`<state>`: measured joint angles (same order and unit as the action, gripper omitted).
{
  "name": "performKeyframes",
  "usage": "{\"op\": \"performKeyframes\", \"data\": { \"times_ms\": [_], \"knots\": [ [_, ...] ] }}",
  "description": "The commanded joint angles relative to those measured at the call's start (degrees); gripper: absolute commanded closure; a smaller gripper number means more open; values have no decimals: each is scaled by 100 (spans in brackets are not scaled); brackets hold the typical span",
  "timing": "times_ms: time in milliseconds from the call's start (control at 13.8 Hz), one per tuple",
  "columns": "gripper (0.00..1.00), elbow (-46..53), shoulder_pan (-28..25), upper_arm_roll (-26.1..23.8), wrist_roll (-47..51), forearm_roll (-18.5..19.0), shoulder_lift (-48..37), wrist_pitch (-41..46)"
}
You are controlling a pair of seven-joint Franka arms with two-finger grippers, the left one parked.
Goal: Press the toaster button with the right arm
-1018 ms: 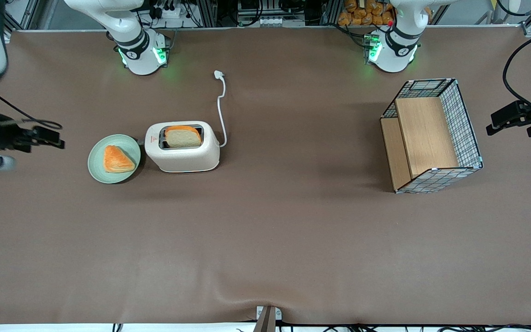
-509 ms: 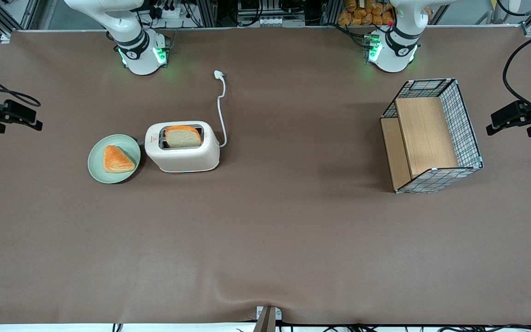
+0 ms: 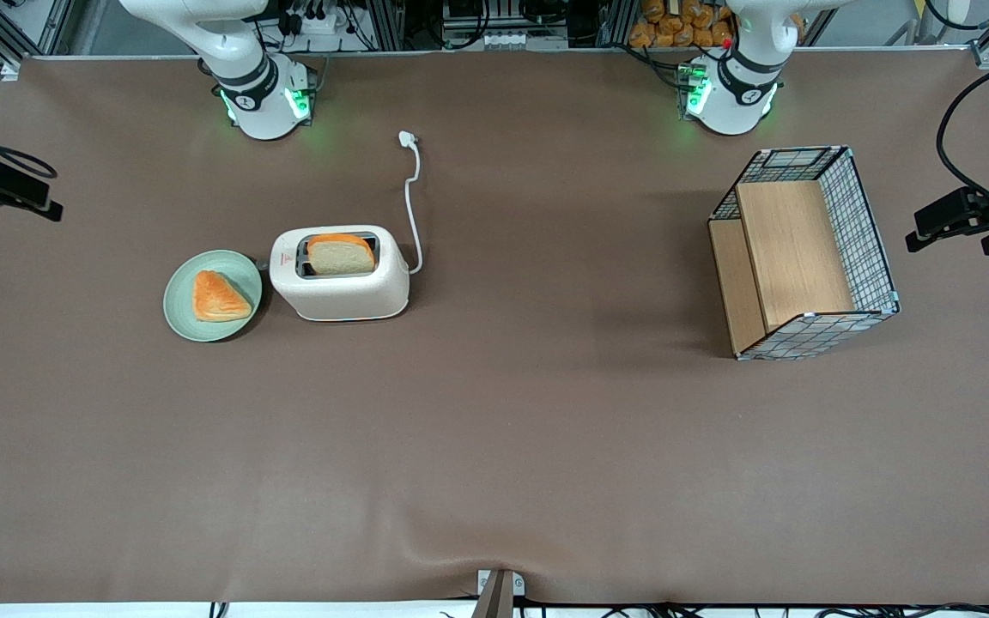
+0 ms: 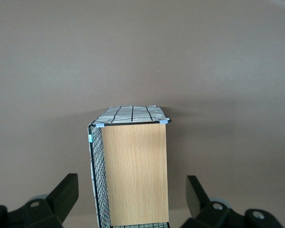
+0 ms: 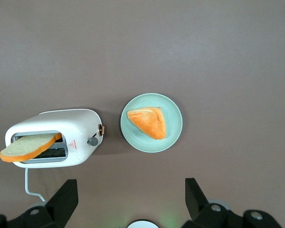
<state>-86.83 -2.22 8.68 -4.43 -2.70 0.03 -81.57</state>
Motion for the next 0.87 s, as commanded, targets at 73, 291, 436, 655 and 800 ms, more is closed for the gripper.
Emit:
{"op": "performKeyframes", "data": {
  "times_ms": [73, 291, 436, 655, 800],
  "knots": [
    [0, 184, 29, -85, 109, 393, -12, 124],
    [0, 184, 46, -77, 196, 393, -21, 167],
    [0, 184, 55, -77, 433, 393, -21, 211],
    [0, 184, 55, -77, 434, 384, -12, 326],
    [0, 184, 55, -77, 434, 367, -12, 317]
  ]
}}
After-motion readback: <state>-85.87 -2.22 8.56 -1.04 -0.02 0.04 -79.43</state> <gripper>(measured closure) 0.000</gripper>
